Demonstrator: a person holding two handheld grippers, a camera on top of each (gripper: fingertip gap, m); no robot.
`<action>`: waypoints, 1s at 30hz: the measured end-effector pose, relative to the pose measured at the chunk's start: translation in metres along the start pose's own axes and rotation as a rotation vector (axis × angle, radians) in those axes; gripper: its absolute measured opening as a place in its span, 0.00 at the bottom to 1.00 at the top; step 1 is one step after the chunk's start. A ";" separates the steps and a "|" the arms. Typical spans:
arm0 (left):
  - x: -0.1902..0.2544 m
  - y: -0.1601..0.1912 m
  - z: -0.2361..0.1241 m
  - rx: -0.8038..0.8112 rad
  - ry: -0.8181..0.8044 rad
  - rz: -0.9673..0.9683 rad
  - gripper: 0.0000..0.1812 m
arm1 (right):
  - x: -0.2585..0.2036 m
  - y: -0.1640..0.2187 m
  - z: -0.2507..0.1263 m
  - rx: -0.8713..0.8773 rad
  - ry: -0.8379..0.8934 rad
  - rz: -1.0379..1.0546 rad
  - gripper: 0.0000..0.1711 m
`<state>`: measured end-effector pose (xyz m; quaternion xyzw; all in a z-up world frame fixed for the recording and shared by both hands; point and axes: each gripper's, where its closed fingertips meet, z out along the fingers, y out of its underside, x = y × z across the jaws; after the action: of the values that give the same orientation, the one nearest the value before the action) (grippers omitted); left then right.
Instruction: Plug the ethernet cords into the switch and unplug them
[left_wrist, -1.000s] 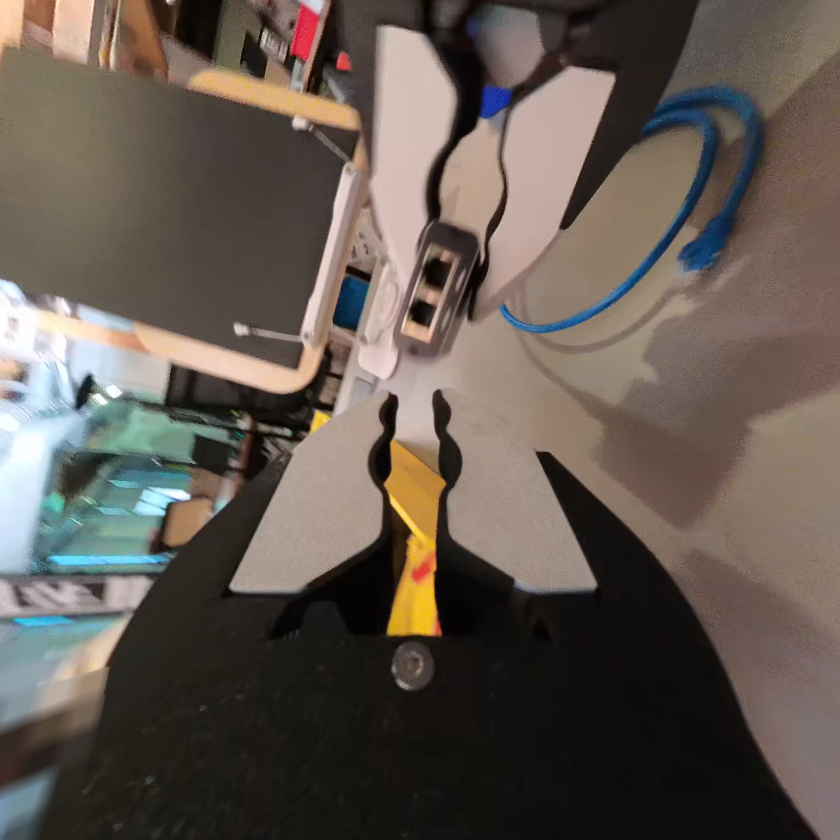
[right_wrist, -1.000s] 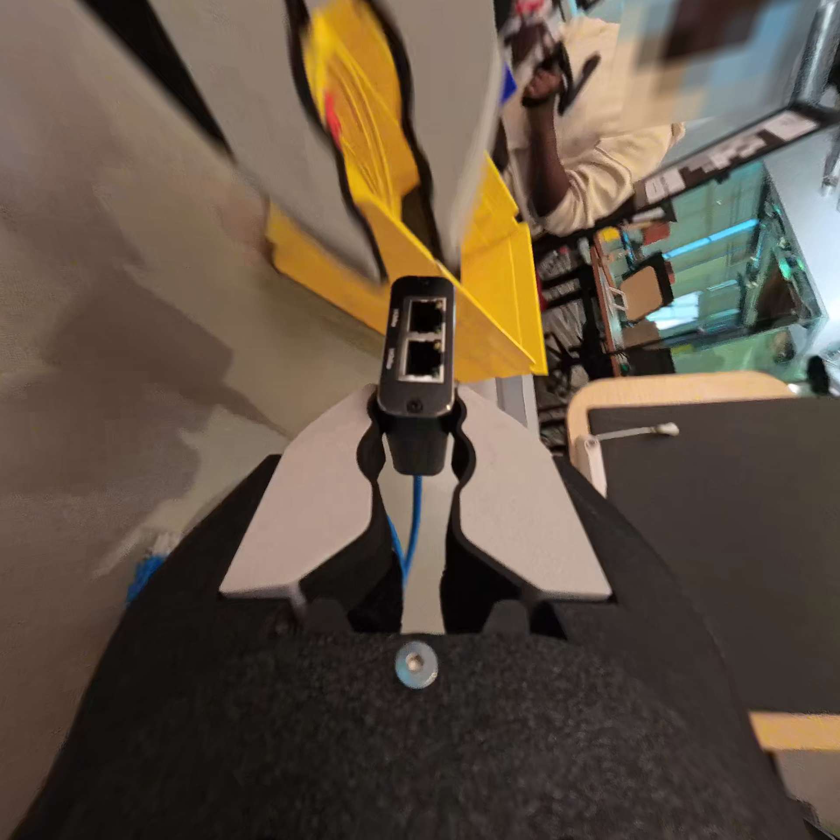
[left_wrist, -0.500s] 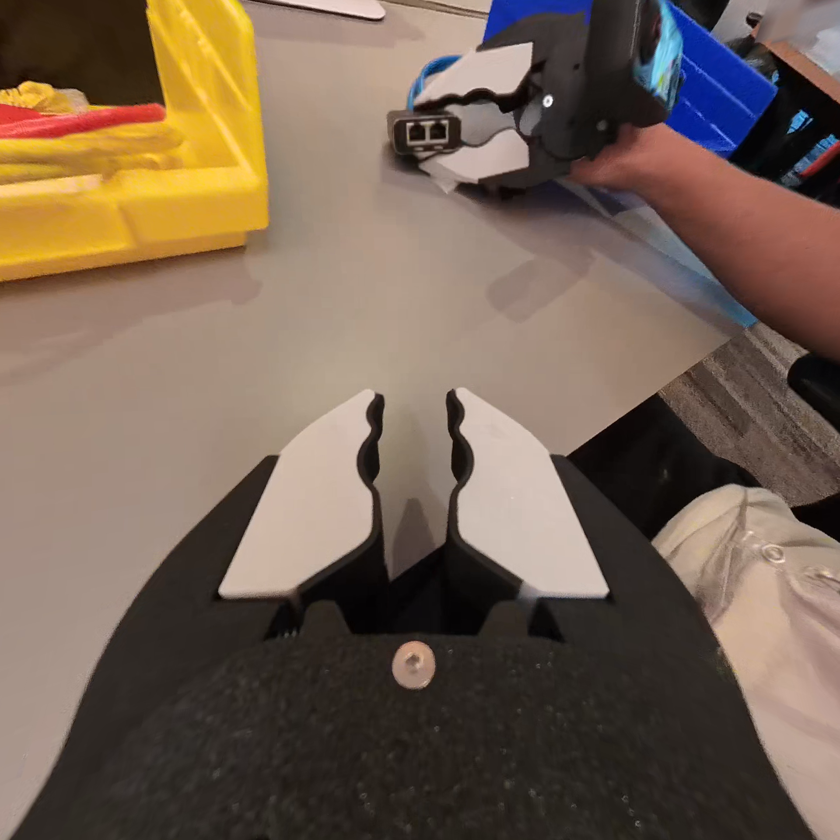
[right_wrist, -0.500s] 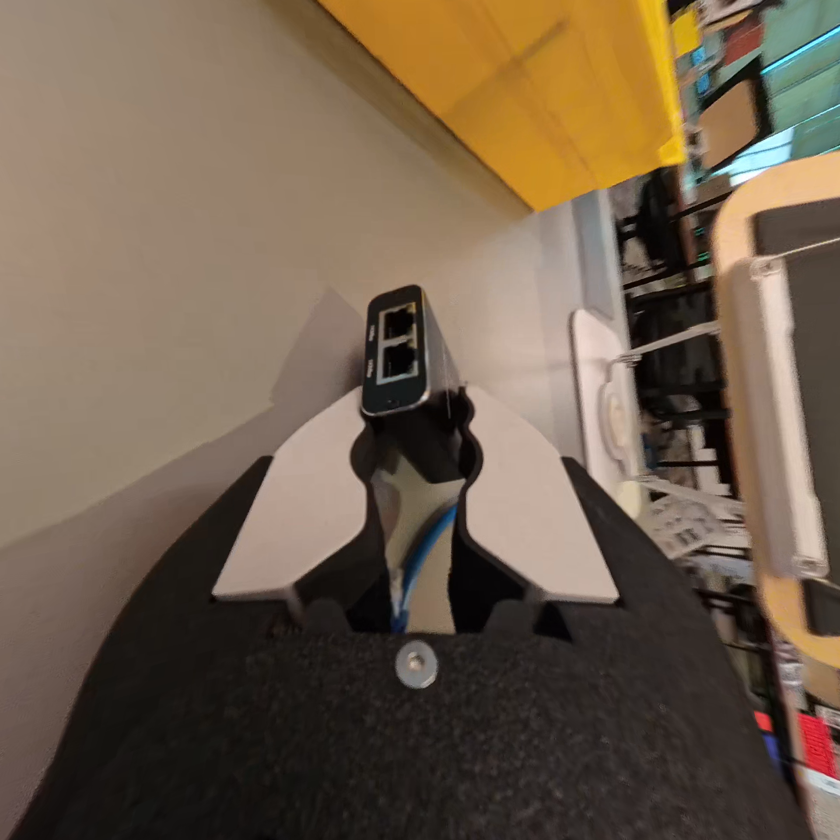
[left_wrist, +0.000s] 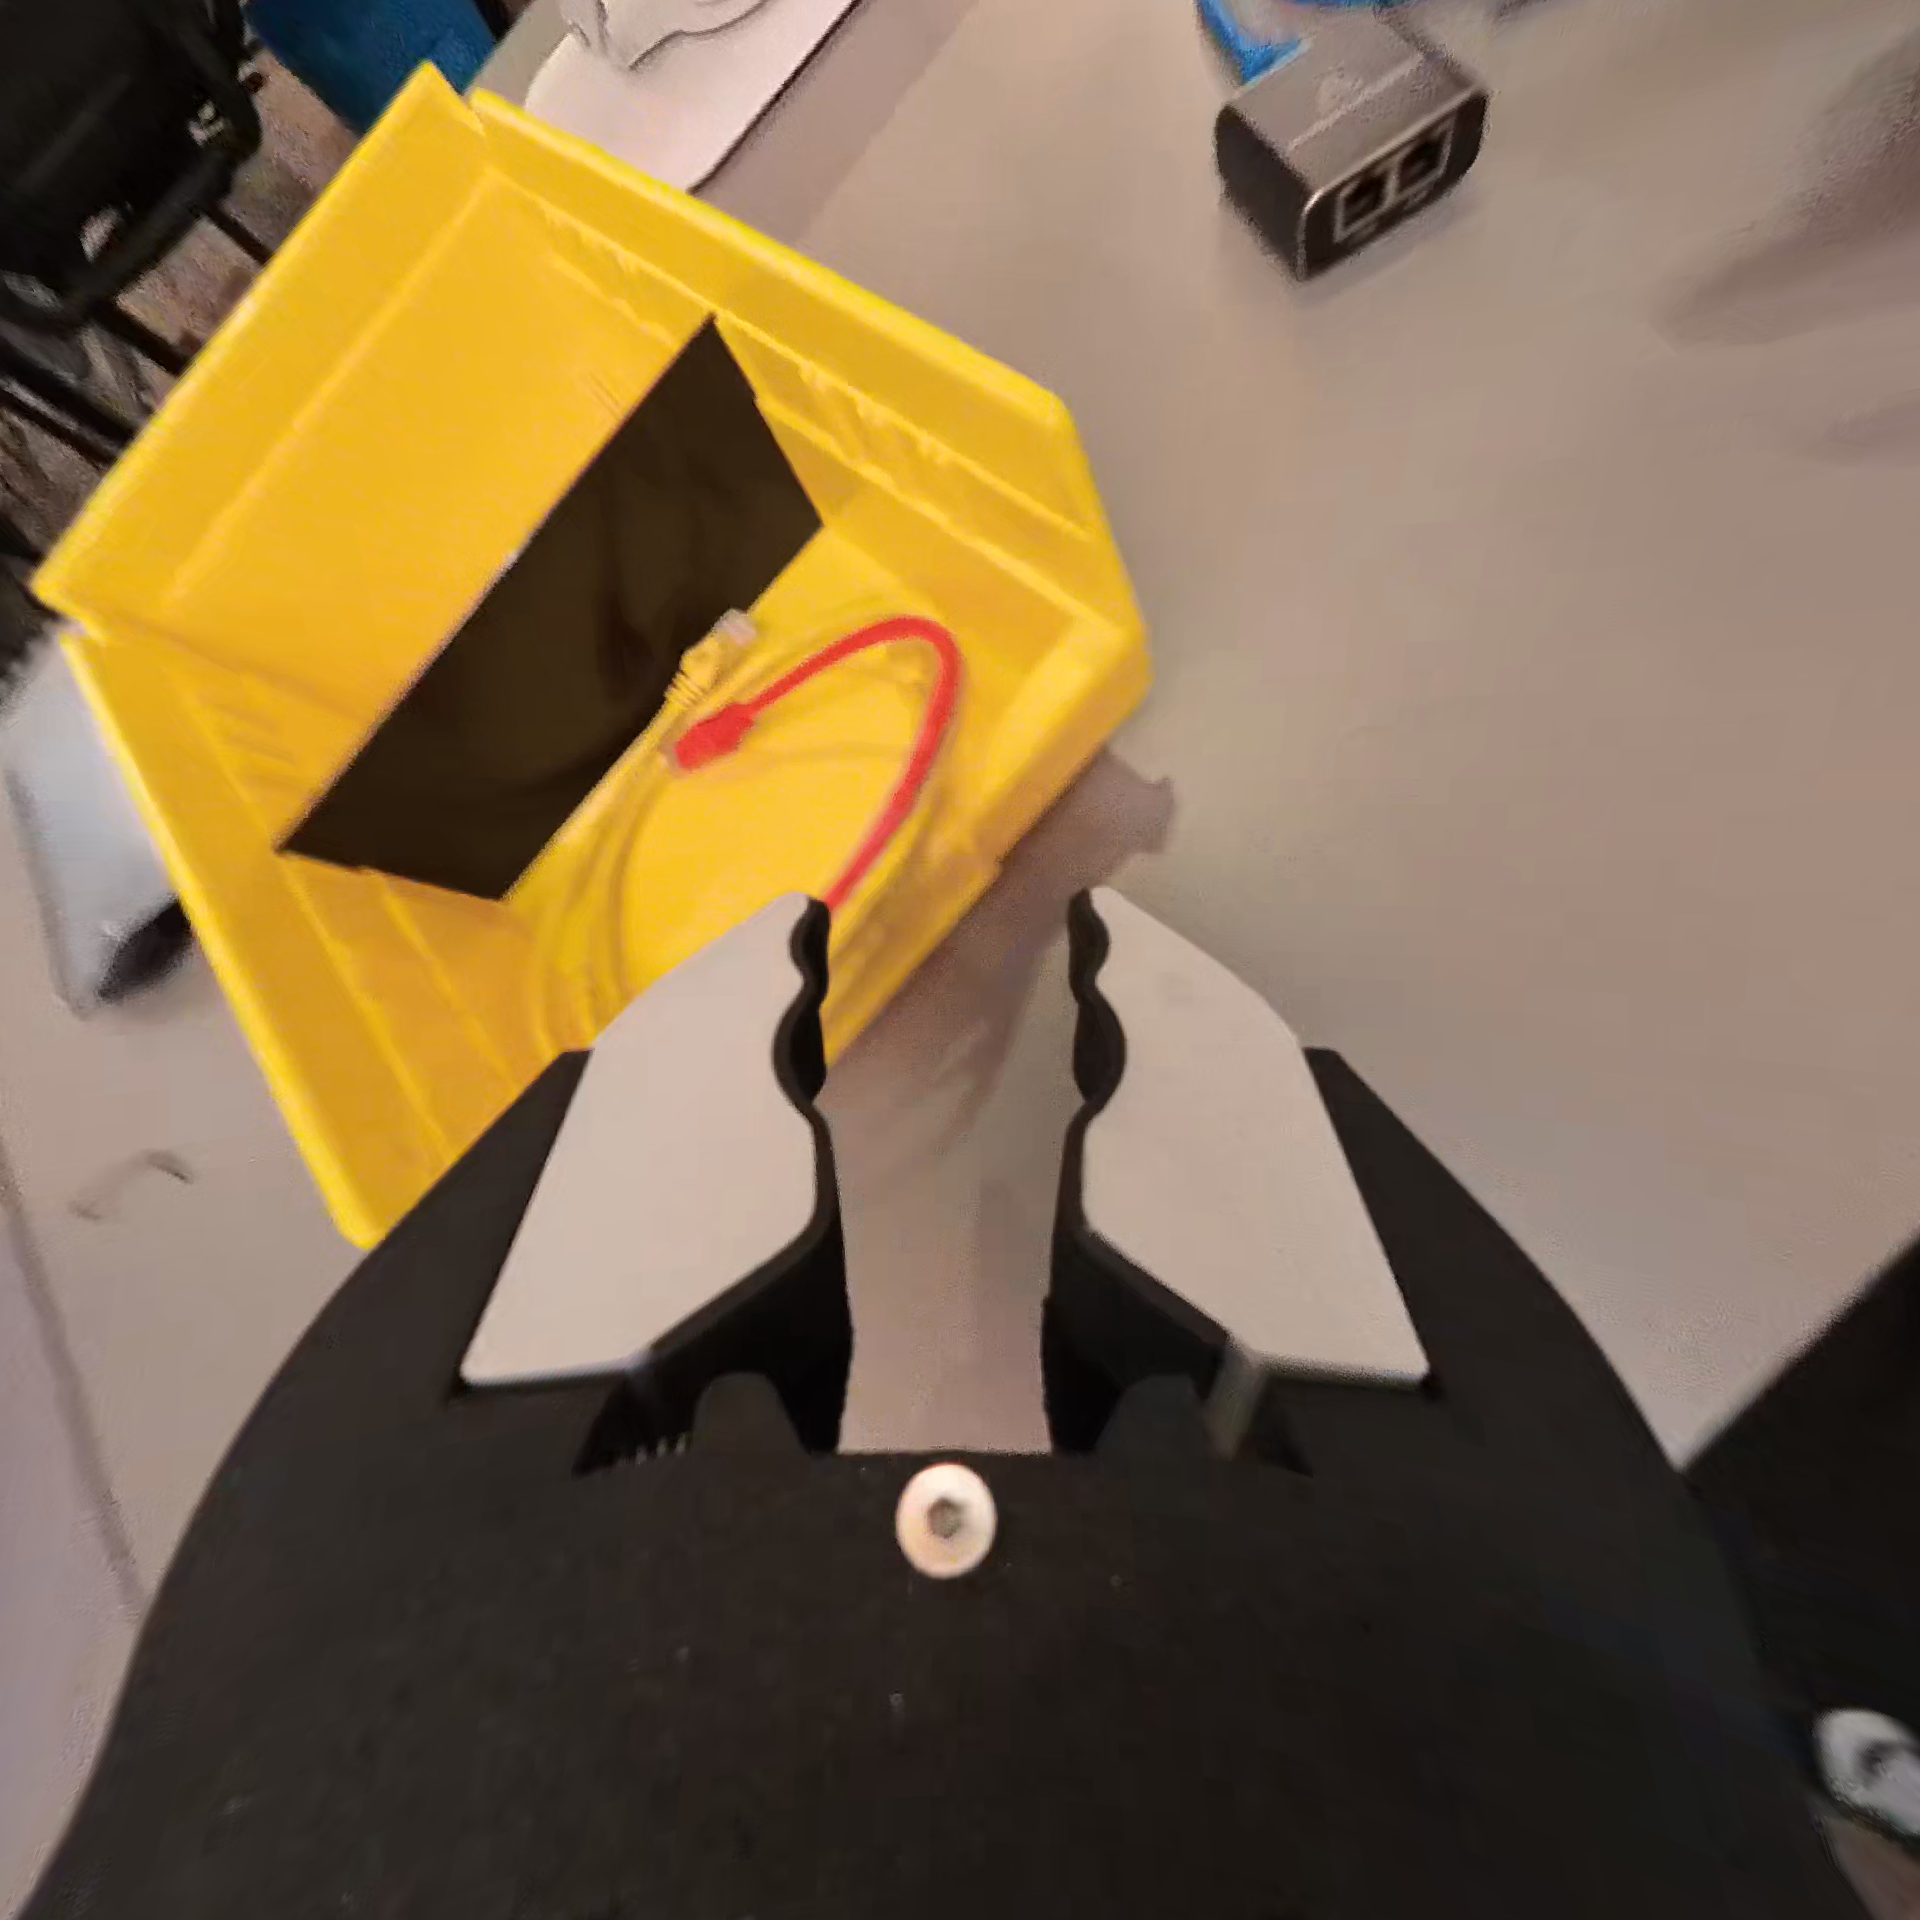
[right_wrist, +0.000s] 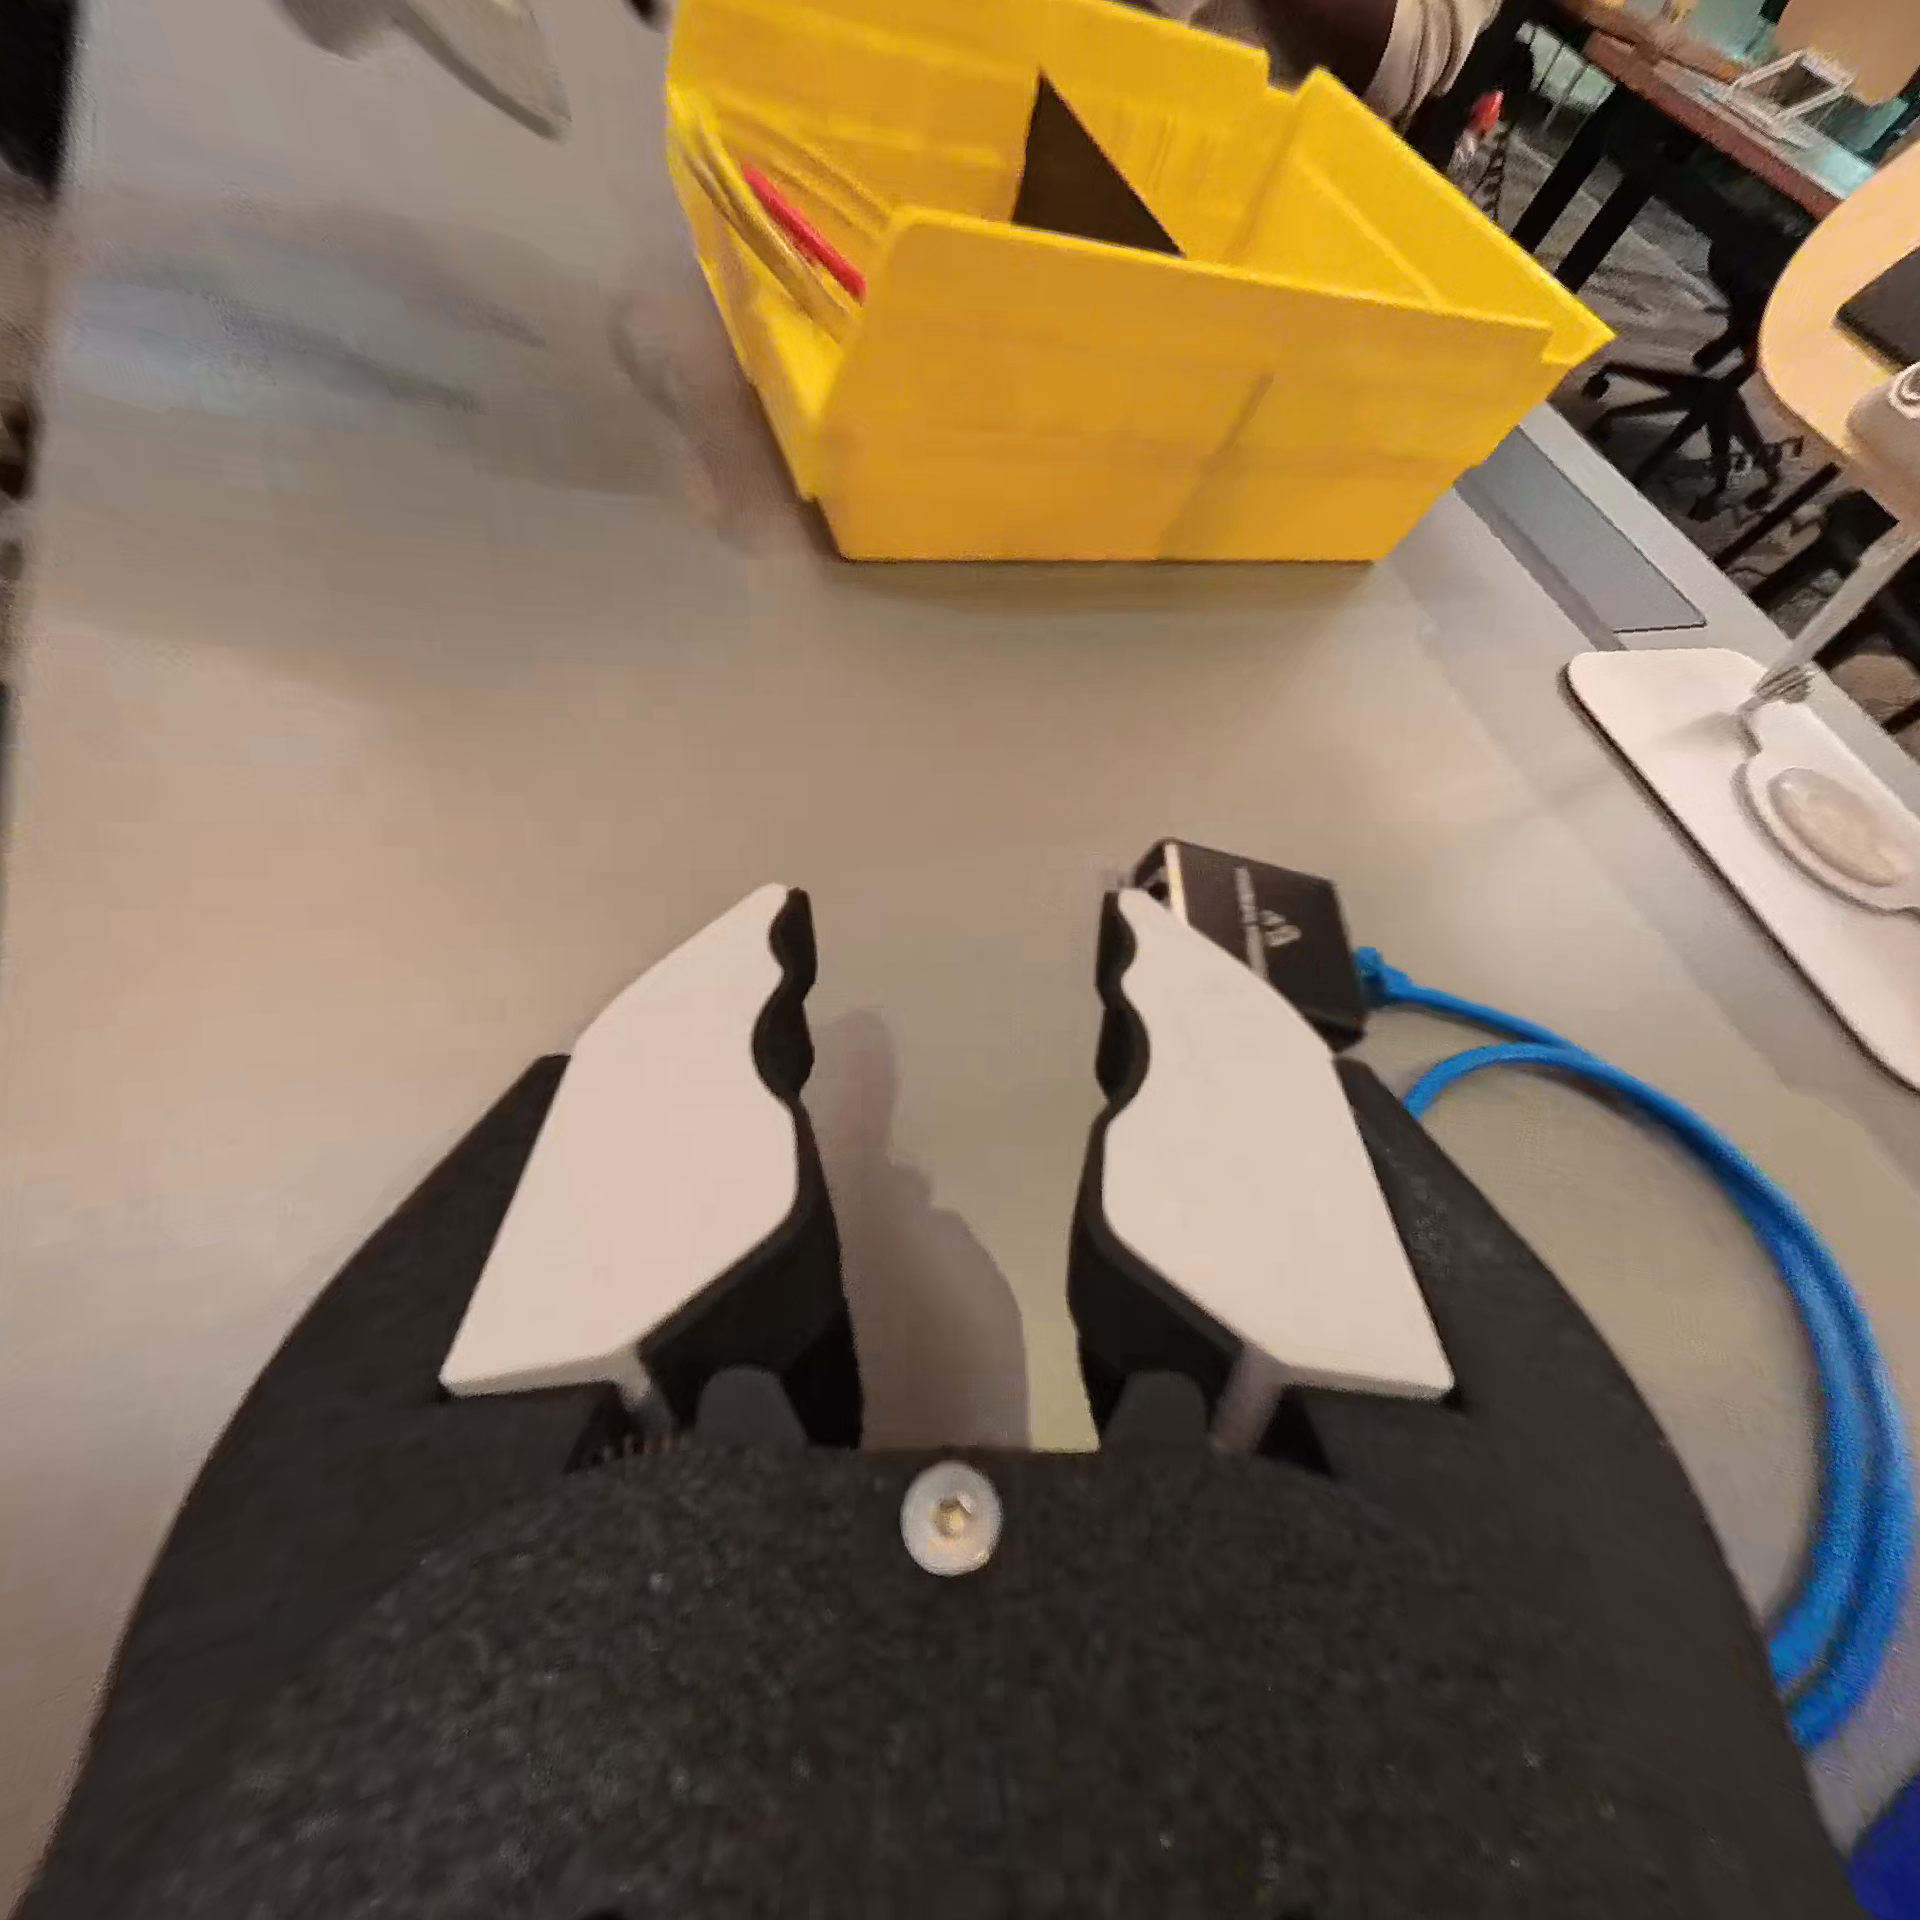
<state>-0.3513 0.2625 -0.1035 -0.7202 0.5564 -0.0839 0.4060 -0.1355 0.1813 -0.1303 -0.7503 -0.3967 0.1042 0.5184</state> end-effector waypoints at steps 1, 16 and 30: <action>-0.008 -0.002 0.006 -0.019 0.009 0.056 0.25 | -0.010 0.000 -0.005 0.016 -0.015 0.027 0.29; -0.032 -0.012 0.033 -0.162 0.158 0.227 0.05 | -0.027 0.012 -0.032 0.054 -0.044 0.119 0.25; 0.103 -0.149 -0.081 0.352 -0.169 0.553 0.04 | 0.014 0.004 -0.054 0.149 0.047 0.230 0.21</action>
<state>-0.2506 0.1410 0.0165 -0.4651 0.6721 -0.0055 0.5761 -0.0938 0.1528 -0.1061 -0.7525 -0.2870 0.1743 0.5666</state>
